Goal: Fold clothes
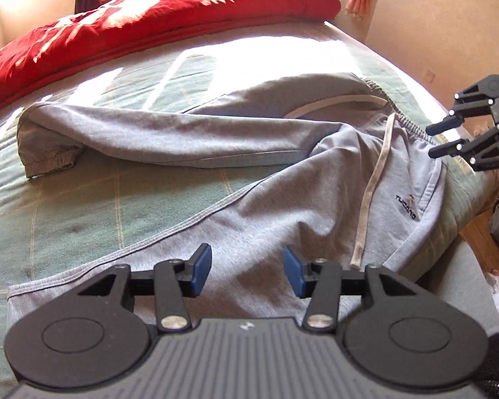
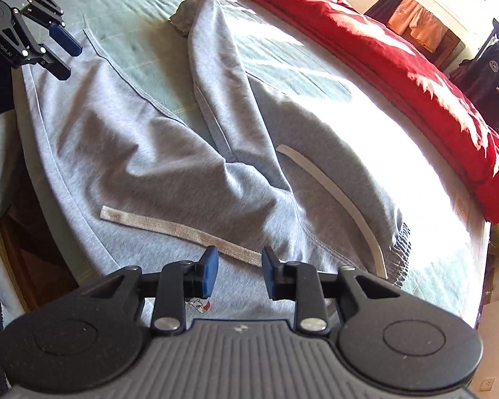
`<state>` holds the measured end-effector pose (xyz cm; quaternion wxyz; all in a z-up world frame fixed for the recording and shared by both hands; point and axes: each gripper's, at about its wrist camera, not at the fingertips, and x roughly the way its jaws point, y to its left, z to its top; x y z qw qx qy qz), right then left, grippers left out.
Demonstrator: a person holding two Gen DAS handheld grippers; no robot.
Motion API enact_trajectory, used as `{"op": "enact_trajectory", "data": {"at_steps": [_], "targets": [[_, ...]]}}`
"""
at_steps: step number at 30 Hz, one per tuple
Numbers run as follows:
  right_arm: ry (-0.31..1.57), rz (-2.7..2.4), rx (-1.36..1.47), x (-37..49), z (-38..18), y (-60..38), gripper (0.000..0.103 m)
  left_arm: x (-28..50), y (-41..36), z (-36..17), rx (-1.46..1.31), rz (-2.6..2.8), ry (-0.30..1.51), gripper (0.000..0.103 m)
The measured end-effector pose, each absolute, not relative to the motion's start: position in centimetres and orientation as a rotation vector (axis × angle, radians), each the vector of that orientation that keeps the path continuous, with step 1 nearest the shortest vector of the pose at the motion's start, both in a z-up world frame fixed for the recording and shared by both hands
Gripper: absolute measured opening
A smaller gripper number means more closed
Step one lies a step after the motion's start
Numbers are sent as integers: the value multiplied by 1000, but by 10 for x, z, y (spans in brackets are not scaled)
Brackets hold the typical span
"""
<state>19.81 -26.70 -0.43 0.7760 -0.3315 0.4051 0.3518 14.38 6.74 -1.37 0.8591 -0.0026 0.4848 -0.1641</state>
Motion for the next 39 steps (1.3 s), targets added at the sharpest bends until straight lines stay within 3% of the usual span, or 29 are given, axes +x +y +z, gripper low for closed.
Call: {"op": "enact_trajectory", "data": {"at_steps": [3, 7, 20, 27, 33, 39], "targets": [[882, 749, -643, 213, 1, -266, 43, 170, 86, -18, -140, -279, 1041, 51], [920, 736, -505, 241, 4, -264, 43, 204, 114, -27, -315, -204, 1042, 64], [973, 733, -204, 349, -26, -223, 47, 289, 221, -88, -585, 91, 998, 60], [970, 784, -119, 380, -52, -194, 48, 323, 294, -134, -898, 240, 858, 59], [988, 770, -79, 401, -71, -181, 50, 366, 304, -170, -897, 285, 847, 59], [991, 757, -41, 411, -83, -180, 52, 394, 296, -170, -768, 285, 823, 59]]}}
